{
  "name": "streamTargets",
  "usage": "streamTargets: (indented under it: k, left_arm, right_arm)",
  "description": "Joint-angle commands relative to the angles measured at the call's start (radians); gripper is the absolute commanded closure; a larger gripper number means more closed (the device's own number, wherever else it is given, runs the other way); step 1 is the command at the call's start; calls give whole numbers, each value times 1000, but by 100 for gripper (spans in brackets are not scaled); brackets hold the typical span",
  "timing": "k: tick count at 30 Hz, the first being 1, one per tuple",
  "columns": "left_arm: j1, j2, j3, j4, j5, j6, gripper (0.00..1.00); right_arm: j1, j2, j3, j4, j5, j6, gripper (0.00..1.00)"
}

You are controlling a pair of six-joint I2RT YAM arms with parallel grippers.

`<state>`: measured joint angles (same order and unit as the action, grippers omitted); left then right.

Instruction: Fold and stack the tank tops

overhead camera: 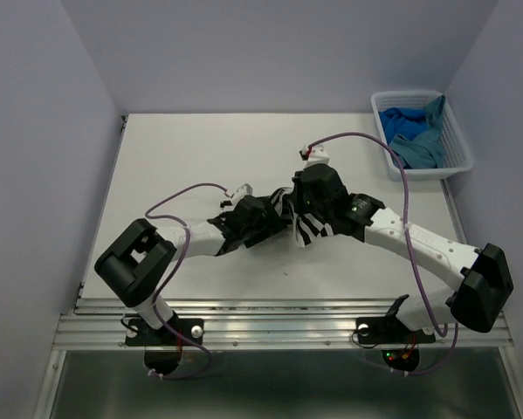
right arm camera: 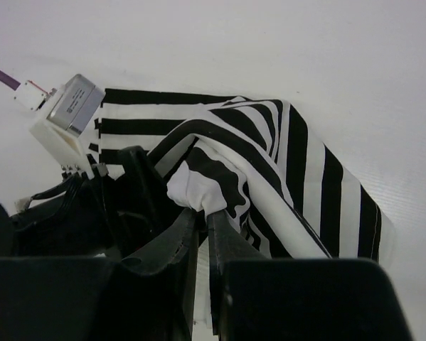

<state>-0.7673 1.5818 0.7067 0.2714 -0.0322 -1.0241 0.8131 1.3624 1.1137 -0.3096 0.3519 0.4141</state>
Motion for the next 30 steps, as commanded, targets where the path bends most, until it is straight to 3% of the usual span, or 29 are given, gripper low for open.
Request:
streamTargets:
  k: [1, 3, 5, 13, 17, 21, 26, 30]
  left_arm:
    - [-13, 69, 102, -246, -165, -20, 23]
    - [-15, 66, 105, -267, -190, -33, 44]
    - [-15, 47, 100, -270, -198, -39, 100]
    - [-58, -258, 129, -495, -224, 93, 100]
    - [-78, -465, 172, -501, -89, 288, 100]
    - [-81, -676, 273, -473, -19, 416, 100]
    - [-79, -756, 344, -414, -44, 475, 100]
    - [-67, -673, 463, -484, -225, 505, 100]
  right_arm:
    - [-8, -48, -9, 3, 4, 15, 93]
    - [-8, -57, -18, 3, 12, 15, 93]
    - [-17, -68, -23, 1, 21, 14, 92]
    - [-81, -91, -48, -16, 29, -85, 94]
    - [-81, -196, -55, -31, -265, -230, 94]
    - [-81, -345, -9, -43, -382, -267, 91]
    - [-81, -391, 70, -54, -190, -247, 91]
    - [-81, -347, 149, -52, 37, -265, 94]
